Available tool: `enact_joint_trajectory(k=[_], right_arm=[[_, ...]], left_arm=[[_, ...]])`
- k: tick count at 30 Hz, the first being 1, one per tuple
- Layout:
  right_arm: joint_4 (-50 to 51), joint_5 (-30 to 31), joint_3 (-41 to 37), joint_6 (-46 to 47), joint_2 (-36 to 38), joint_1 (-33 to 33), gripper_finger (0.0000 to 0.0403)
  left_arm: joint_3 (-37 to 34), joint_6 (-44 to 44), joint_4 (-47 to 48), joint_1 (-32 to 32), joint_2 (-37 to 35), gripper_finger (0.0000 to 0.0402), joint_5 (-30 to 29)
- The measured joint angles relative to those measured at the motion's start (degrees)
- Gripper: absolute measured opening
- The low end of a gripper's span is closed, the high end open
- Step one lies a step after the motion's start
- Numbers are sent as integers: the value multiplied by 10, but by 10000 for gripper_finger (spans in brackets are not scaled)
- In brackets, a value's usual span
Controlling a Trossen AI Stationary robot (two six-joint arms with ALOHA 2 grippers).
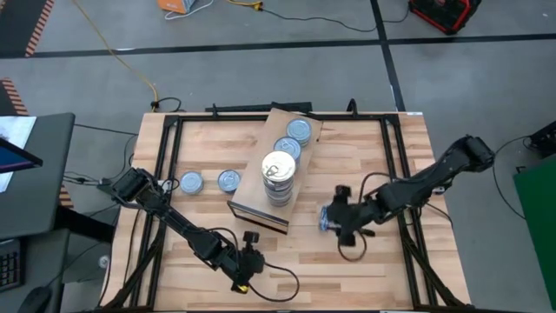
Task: Stack canned seafood by type on shelf
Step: Stack the blue tuna can on top of the blue tuna can on the shelf
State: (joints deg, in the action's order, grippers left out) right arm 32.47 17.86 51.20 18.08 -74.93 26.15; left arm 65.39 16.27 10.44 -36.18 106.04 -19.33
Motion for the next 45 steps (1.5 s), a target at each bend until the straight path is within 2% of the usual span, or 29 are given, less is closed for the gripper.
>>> enact_joint_trajectory(k=[3,6,16,23,26,31,33,39,45], right_arm=[[-28,0,5,-114,-22,23,306],[-15,0,29,-158,-50,37,306],[270,-1,215,-239,-185,39,306],[382,2,304,-411,-282,19,306],[401,8,312,-476,-311,0,306],[406,79,312,-572,-342,-25,306],[403,81,312,-595,-342,-32,306],[445,79,311,-602,-342,-47,306],[444,68,311,-602,-342,-56,306]], left_arm=[[0,-23,-14,0,0,45,14],[0,-24,-16,0,0,45,14],[0,-38,-12,0,0,45,26],[0,-55,-12,1,0,45,25],[0,-55,-8,1,0,45,22],[0,-46,-7,1,0,45,24],[0,-45,-8,0,0,45,25],[0,-42,-2,-1,0,45,25],[0,-40,5,-2,0,45,25]])
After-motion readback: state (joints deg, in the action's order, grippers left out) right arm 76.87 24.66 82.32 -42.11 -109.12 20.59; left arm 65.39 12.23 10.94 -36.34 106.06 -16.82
